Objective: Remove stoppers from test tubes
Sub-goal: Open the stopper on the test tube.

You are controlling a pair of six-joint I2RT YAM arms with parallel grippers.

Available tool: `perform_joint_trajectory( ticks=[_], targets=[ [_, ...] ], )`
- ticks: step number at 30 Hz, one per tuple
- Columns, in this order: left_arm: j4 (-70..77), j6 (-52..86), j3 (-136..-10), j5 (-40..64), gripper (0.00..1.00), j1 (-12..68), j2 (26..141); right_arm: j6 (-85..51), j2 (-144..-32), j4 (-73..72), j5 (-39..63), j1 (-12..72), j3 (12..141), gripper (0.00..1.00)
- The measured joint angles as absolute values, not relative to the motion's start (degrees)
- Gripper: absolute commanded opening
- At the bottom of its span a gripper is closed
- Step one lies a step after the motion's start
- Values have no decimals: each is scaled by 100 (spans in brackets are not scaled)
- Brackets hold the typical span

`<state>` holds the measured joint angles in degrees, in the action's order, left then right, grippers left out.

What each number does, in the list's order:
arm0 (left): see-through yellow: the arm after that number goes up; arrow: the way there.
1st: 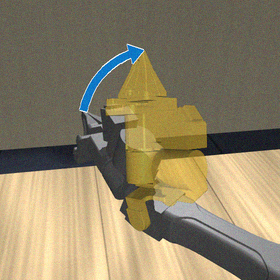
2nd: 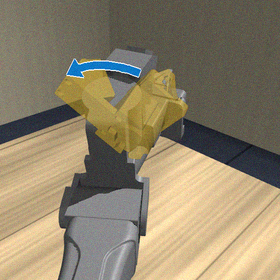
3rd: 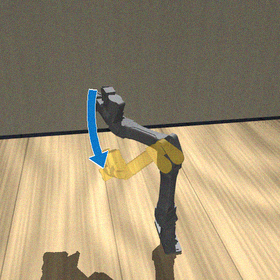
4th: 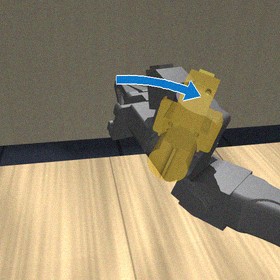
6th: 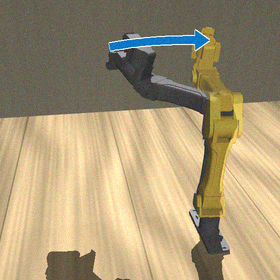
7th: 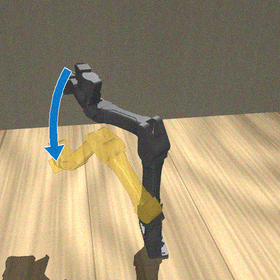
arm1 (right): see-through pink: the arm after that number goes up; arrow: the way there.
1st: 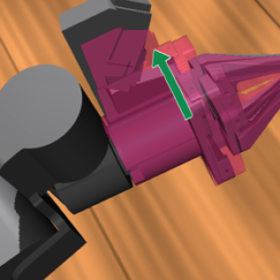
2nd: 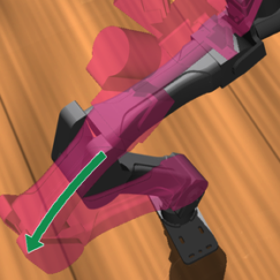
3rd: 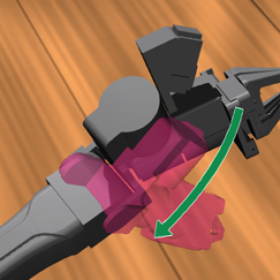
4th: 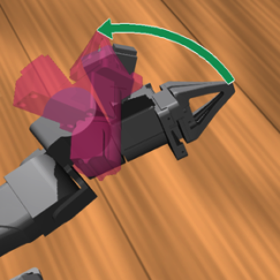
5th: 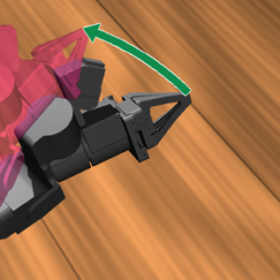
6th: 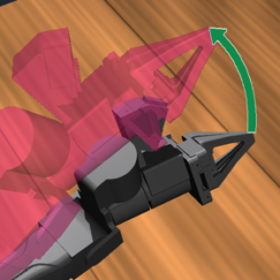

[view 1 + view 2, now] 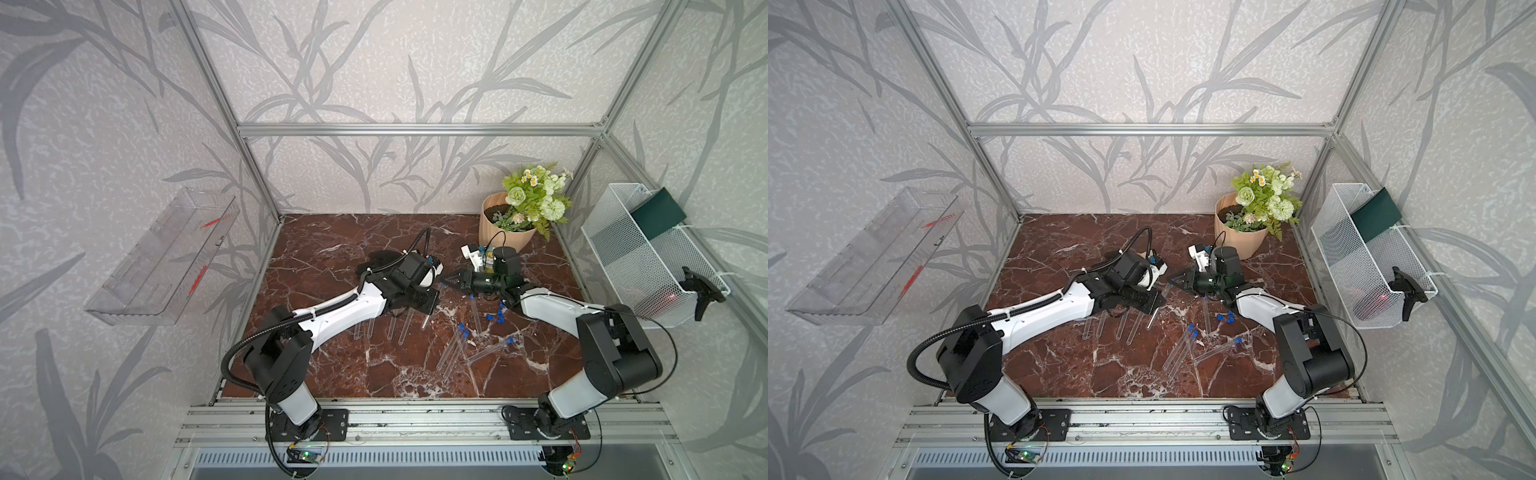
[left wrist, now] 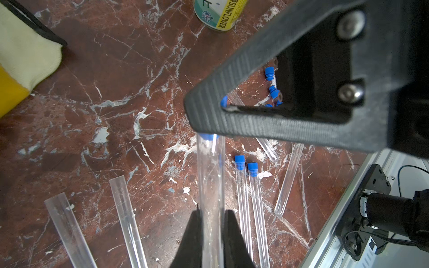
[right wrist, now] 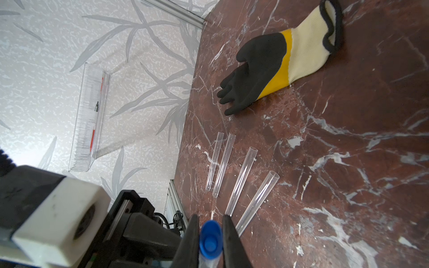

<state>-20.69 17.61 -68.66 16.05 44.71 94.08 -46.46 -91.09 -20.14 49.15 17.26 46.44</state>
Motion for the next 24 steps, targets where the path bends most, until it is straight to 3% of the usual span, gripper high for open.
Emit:
perform_joint_trajectory(
  ticks=[24],
  targets=[
    [-1868, 1782, -6674, 1553, 0, 4466, 9203, -4681, -9113, -2097, 5061, 1691, 4676, 10]
  ],
)
